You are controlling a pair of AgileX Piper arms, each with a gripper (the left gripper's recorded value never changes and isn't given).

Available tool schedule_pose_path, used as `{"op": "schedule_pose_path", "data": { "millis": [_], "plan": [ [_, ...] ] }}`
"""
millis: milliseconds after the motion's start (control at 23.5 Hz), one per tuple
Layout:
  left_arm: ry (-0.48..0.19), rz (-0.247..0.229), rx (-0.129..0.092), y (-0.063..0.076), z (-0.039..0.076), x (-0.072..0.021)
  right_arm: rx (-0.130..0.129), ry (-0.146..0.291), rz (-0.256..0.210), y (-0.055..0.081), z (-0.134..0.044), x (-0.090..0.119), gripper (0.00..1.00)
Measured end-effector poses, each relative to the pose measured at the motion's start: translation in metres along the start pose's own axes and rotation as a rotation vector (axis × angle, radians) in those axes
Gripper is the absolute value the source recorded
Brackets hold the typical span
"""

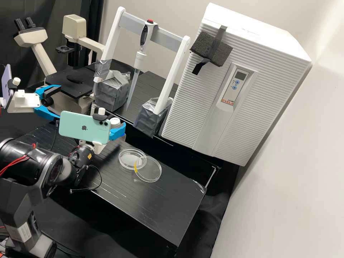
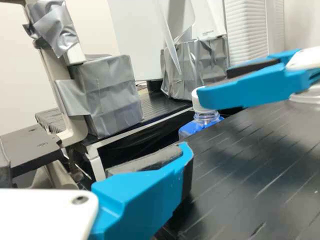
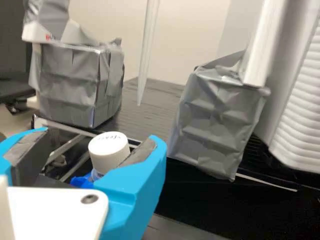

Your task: Close the bottle

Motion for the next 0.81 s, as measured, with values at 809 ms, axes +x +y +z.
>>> {"op": "schedule_pose_path", "data": {
  "millis": [809],
  "plan": [
    [-0.003,-0.015,0.038,-0.006,0.009,-0.0018,0.037,0.059,0.141,-0.002,-0.012,-0.032,1.00]
  ]
}}
